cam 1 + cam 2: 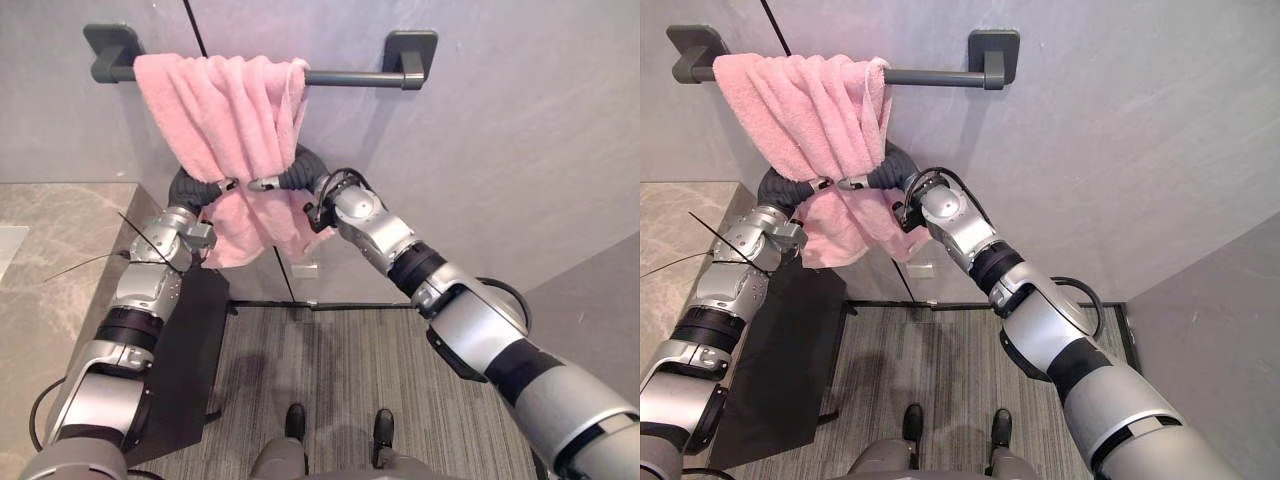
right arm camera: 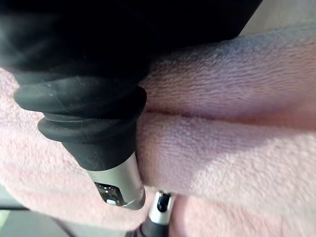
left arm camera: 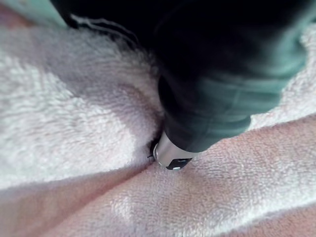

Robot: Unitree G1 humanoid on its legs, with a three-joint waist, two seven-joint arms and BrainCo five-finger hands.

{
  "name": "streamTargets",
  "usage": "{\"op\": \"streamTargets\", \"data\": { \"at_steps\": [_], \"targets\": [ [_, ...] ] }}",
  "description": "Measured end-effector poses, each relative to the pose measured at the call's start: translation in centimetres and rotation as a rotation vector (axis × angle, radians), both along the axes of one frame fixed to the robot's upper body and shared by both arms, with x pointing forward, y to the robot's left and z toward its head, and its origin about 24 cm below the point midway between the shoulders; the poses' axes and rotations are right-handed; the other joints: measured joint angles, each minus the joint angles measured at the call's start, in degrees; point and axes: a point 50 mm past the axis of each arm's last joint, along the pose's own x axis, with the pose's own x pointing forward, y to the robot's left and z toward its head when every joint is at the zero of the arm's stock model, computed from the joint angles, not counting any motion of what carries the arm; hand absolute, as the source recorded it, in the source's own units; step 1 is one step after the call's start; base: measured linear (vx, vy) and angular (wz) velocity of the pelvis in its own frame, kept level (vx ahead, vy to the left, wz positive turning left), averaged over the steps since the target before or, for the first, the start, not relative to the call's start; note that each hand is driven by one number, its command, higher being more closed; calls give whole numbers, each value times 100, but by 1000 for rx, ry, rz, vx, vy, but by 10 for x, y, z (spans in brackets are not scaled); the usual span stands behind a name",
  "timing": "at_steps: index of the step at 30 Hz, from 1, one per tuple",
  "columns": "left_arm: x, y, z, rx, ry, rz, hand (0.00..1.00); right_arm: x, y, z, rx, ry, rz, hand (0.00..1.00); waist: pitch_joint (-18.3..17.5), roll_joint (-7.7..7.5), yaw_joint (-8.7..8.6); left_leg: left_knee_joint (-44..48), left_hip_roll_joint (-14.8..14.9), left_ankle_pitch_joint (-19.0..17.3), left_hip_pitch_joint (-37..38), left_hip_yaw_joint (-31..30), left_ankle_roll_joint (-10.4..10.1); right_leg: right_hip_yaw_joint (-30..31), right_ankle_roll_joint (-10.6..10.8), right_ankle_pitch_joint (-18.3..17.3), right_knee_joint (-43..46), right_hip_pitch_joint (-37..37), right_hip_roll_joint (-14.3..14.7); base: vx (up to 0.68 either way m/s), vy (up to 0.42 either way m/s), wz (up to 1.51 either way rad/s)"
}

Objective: Organize washtable

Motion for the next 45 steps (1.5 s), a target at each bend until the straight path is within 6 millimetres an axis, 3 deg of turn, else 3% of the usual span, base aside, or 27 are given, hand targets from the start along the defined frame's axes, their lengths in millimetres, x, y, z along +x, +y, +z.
{"op": "streamTargets", "data": {
  "at_steps": [7, 20, 28, 37, 45],
  "targets": [
    [0, 1, 2, -5, -8, 2, 100, 11, -24, 8, 9, -20, -86, 100, 3, 5, -3, 1, 1, 19, 13, -7, -8, 1, -1, 0, 0, 17, 1, -31, 7, 0],
    [-1, -7, 8, 9, -36, -47, 100, 14, -31, 11, -32, -39, -57, 100, 39, 62, -38, -27, 2, 18, 130, 57, -8, 56, -2, 0, 1, 91, 6, -7, 2, -2],
    [-2, -3, 12, 51, -51, -61, 100, 17, -51, 9, -59, -40, -32, 100, 61, 34, -173, -132, -19, 19, 241, 196, -3, 191, 0, 0, 0, 88, -5, -6, 7, -8],
    [-2, -2, 9, 84, -36, -69, 100, 16, -60, 0, -22, 6, -9, 100, 140, -100, -153, -172, -27, 17, 313, 293, 0, 289, 7, 4, 0, 84, -6, -6, 3, -6],
    [3, 5, 8, 103, -18, -64, 100, 17, -61, -6, 5, 43, 7, 100, 179, -167, 11, -179, -37, 16, 324, 289, 0, 285, 10, 3, -2, 97, -12, 0, 0, 0]
  ]
}}
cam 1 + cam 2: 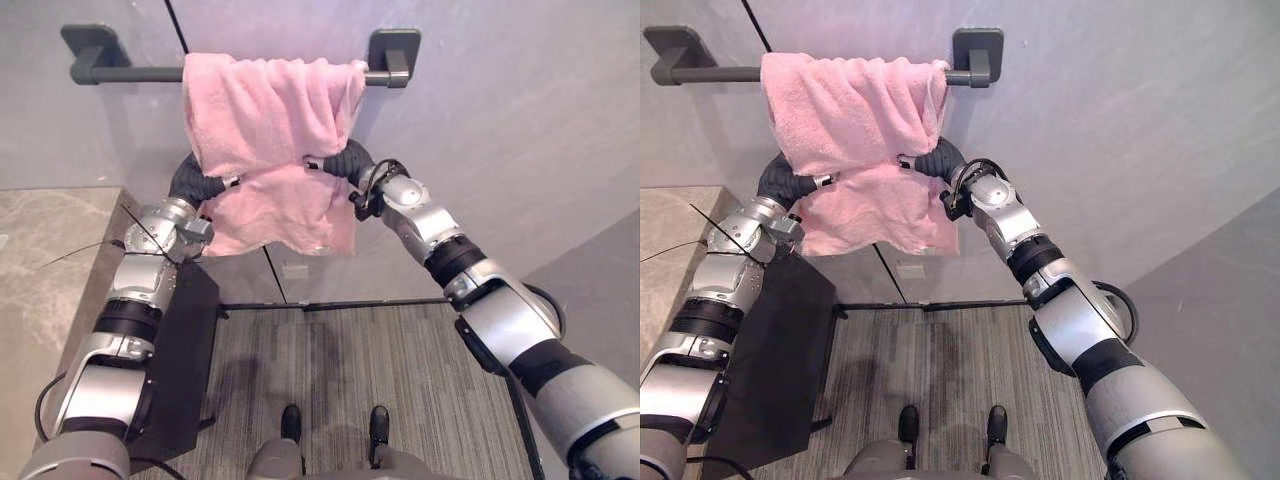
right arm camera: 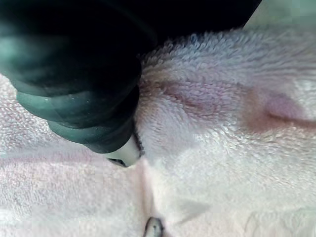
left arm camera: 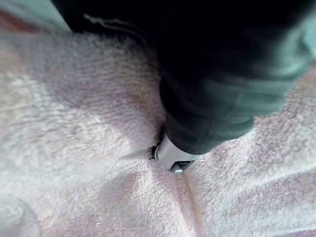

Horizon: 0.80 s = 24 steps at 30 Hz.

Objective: Organize washtable

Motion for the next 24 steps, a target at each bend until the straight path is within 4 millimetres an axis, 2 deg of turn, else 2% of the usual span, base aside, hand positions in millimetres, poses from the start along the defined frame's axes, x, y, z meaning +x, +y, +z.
{"op": "streamTargets", "data": {
  "at_steps": [10, 16, 24],
  "targets": [
    [0, 3, 1, -58, -21, 25, 100, -2, 4, 2, 9, -10, 18, 100, 6, -37, 34, -30, -9, 0, 27, 22, 0, 19, 1, 0, 0, -2, -3, -3, 1, -1],
    [-1, 7, 1, -68, -24, 40, 100, -4, 8, 2, -6, -21, 33, 100, 3, -43, 162, -30, -9, 0, 25, -12, 1, -16, 1, 0, 0, 15, -5, 0, 0, 2],
    [-1, 7, 1, -61, -24, 41, 100, -3, 7, 1, -8, -18, 30, 100, 2, -77, 163, -25, -19, 5, 24, -82, 6, -108, 1, 0, -1, 52, -14, -1, 0, 4]
  ]
}}
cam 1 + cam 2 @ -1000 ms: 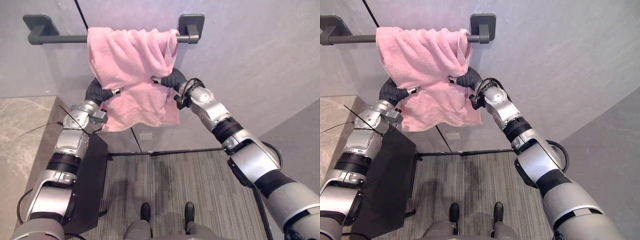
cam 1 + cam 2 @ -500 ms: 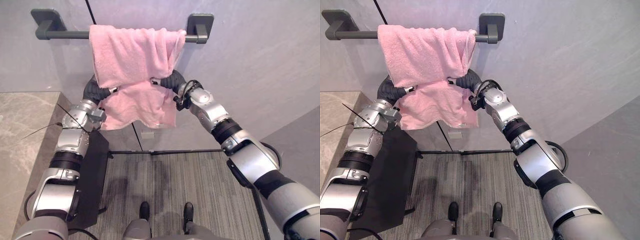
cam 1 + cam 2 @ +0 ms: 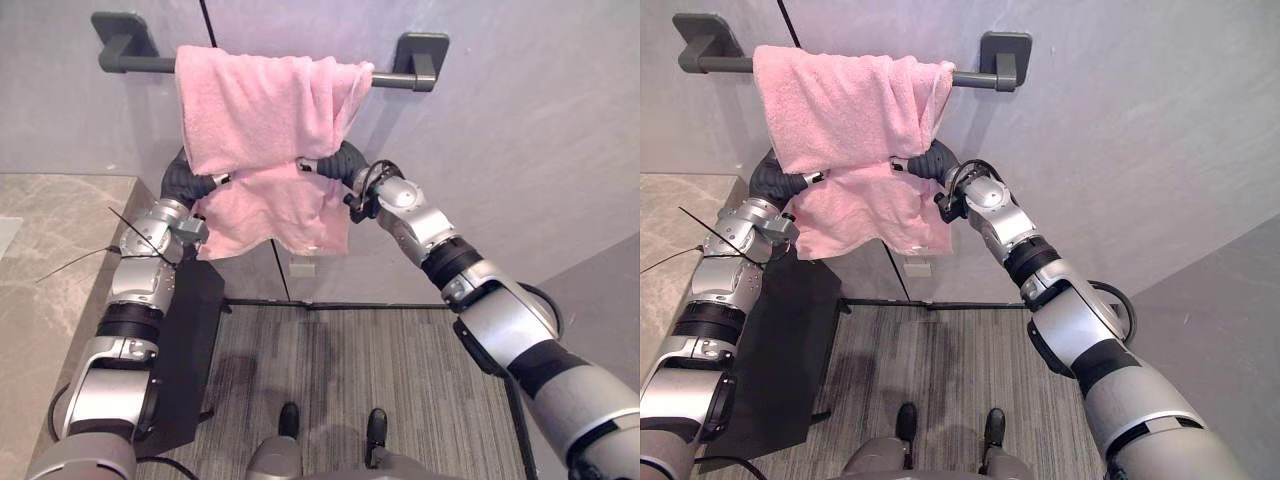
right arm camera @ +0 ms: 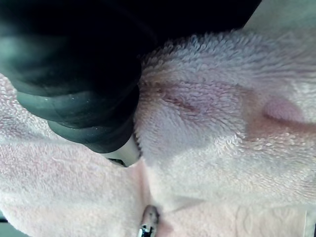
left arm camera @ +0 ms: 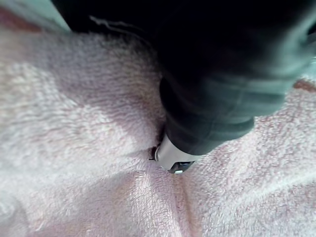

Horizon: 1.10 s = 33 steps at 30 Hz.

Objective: Organize washtable

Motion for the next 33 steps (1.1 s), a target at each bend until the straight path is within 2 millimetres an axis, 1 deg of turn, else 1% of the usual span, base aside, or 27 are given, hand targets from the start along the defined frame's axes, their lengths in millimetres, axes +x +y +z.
{"op": "streamTargets", "data": {
  "at_steps": [6, 10, 11, 12, 14, 15, 16, 17, 18, 19, 22, 24, 26, 31, 33],
  "targets": [
    [0, 0, 0, 2, 0, 0, 100, 0, 0, 0, 0, 0, -1, 100, 0, -9, -1, -1, 0, 0, 6, 14, 0, 2, 0, 0, -2, -2, 2, 0, 0, 0],
    [0, 0, 0, 17, 1, 2, 100, 0, -1, 0, -1, 2, -3, 100, 0, -90, -5, 2, 0, 0, 15, 27, 0, 6, 0, 0, -4, 0, 3, 0, 0, 0],
    [0, 0, 0, 18, 0, 3, 0, 0, -1, -1, 0, 3, -4, 0, 1, -117, -6, 5, -1, 0, 16, 26, 0, 4, 0, 0, -4, 2, 2, 0, 0, 0],
    [0, 1, 0, 16, 1, 9, 0, 1, -2, -1, 1, 6, -9, 0, 0, -127, -7, 6, -1, 0, 16, 26, 0, 3, 0, 0, -4, 3, 2, 0, 0, 0],
    [-2, 25, -6, -41, 23, 101, 0, 8, -20, -4, 22, 32, -75, 0, 1, -138, -14, 12, -2, 0, 35, 11, 1, -9, 0, 0, -3, 31, 0, -11, 0, 2],
    [-6, 42, -10, -83, 39, 168, 0, 11, -33, -4, 31, 38, -114, 0, 1, -138, -15, 15, 0, 0, 41, 1, 1, -12, 0, 0, -2, 44, -1, -19, 0, 5],
    [-14, 70, -18, -138, 72, 286, 0, 12, -46, -5, 27, 31, -137, 0, -1, -142, -36, 19, 3, 0, 39, -14, 1, -10, 0, 0, -1, 50, -1, -20, -1, 4],
    [-20, 85, -23, -164, 93, 359, 0, 13, -51, -7, 30, 32, -150, 0, -2, -143, -51, 21, 5, 0, 38, -14, 1, -9, 0, 0, -1, 50, 0, 0, 0, 0],
    [-36, 115, -31, -195, 134, 492, 0, 13, -64, -11, 48, 51, -181, 0, -2, -143, -78, 22, 9, 0, 33, -15, 1, -5, 0, -1, -1, 46, 0, -36, -6, 1],
    [-52, 138, -32, -201, 144, 586, 0, 14, -80, -15, 75, 65, -218, 0, -2, -143, -82, 21, 11, -1, 29, -22, 1, -5, 1, -3, -1, 44, 0, -31, -5, 2],
    [-77, 171, -29, -223, 148, 717, 0, 15, -106, -16, 107, 80, -290, 0, -1, -142, -52, 10, 14, 4, 10, -31, 1, -4, 0, -4, 0, 31, -2, -6, -1, 4],
    [-84, 177, -31, -209, 165, 740, 0, 15, -115, -16, 132, 85, -329, 0, -2, -143, -47, 9, 13, 12, 11, -29, 2, -2, -1, -4, 0, 33, -6, 0, 0, 0],
    [-86, 178, -35, -211, 177, 748, 0, 15, -123, -19, 133, 91, -360, 0, -4, -146, -45, 0, 9, 32, 11, -24, -2, 3, -2, -2, 0, 30, -9, 0, 0, 0],
    [-91, 184, -34, -216, 171, 770, 0, 11, -141, -38, 105, 143, -408, 0, -7, -148, -59, 3, 7, 55, 17, 29, 15, 68, -6, 9, 0, -1, -2, 0, 0, -7],
    [-95, 187, -34, -218, 171, 782, 0, 10, -144, -41, 100, 151, -415, 0, -10, -145, -93, 4, 6, 55, 22, 34, 15, 70, -6, 9, 1, -1, -1, 0, 0, -2]
  ]
}}
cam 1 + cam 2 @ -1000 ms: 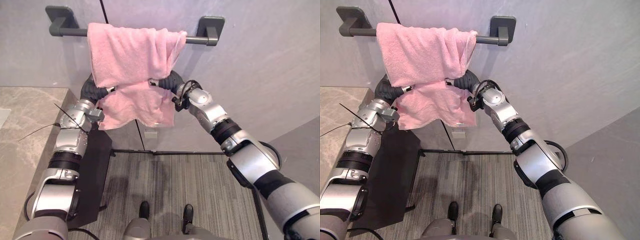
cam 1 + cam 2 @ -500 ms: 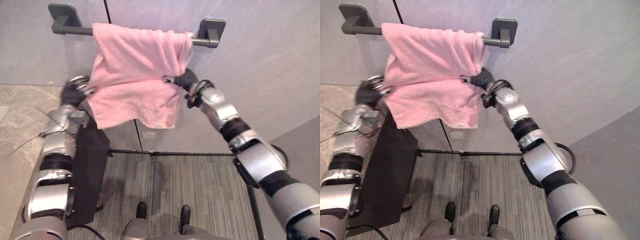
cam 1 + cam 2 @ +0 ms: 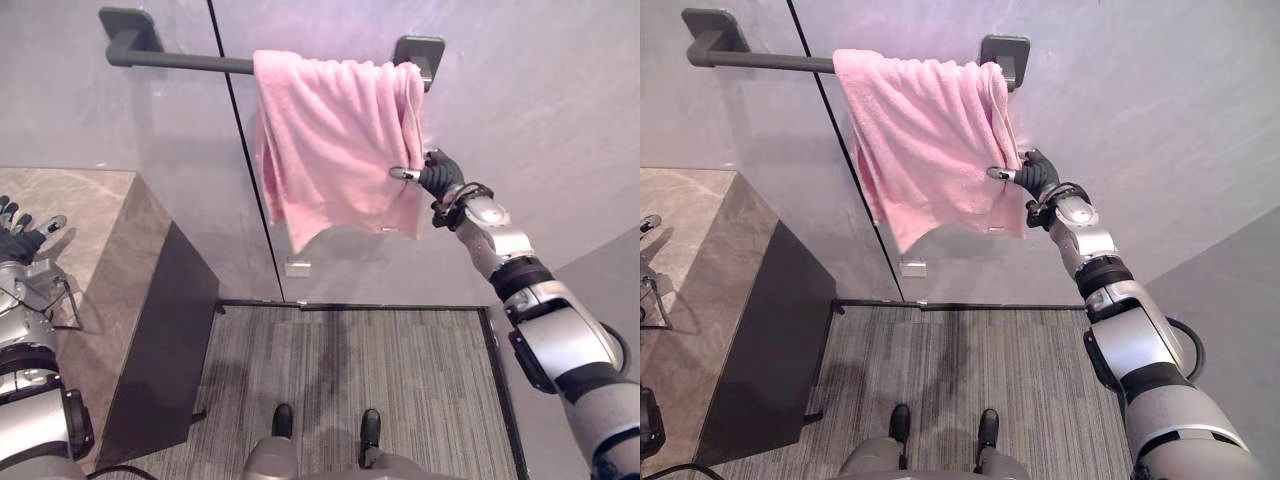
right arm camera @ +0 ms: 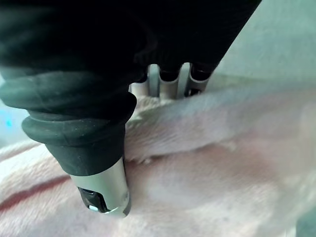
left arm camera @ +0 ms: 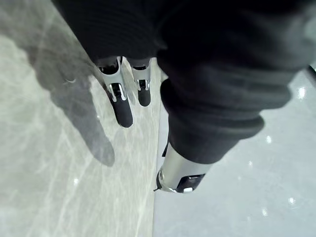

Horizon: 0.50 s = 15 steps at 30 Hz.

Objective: Organize washtable

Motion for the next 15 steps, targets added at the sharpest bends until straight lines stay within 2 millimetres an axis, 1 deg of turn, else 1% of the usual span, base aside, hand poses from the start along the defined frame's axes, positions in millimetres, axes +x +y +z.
{"op": "streamTargets", "data": {
  "at_steps": [2, 5, 8, 9, 11, 12, 13, 15],
  "targets": [
    [-4, 4, 2, 14, 11, 11, 0, 0, -3, -1, -6, 6, -6, 0, -2, 1, -69, 2, -1, 0, 3, 0, 0, 0, -1, 1, 0, 2, 1, 0, 0, 0],
    [-4, 4, 2, 13, 13, 10, 0, -1, -7, 0, -14, 11, -16, 0, -5, 2, -86, 6, -2, -1, 27, 25, 1, 32, -2, 11, 0, 11, 0, -2, 0, -5],
    [-4, 4, 1, 10, 19, 9, 0, -2, -17, -4, -48, 25, -39, 0, -25, 10, -92, 15, -1, -2, 56, 41, 2, 50, -3, 16, -1, 35, 1, -30, 3, -3],
    [-4, 4, 1, 8, 20, 9, 0, -4, -23, -8, -62, 39, -57, 0, -70, 18, -97, 17, -1, -2, 56, 40, 2, 50, -4, 16, -1, 37, 1, -32, 1, 0],
    [-2, 4, 3, 5, 12, 8, 0, -5, -35, -8, -54, 42, -102, 0, -95, 62, -104, 25, -10, -2, 75, 29, 4, 34, -4, 16, 1, 67, -3, -11, 1, 2],
    [0, 2, 6, 4, 1, 5, 0, -5, -44, -5, -11, 31, -157, 0, -122, 111, -110, 39, -15, -1, 86, 17, 4, 31, -4, 16, 1, 92, -7, -15, 2, 11],
    [6, 0, 13, 5, -26, 5, 0, -6, -56, 1, 44, 10, -221, 0, -155, 168, -127, 54, -17, -1, 93, -31, 5, -24, -5, 16, 1, 133, -11, -14, 1, 18],
    [12, -3, 26, 5, -79, 1, 0, -7, -68, 8, 106, -15, -289, 0, -203, 244, -163, 62, -17, -1, 133, -98, 5, -103, -14, 6, 1, 209, -12, -12, 0, 18]
  ]
}}
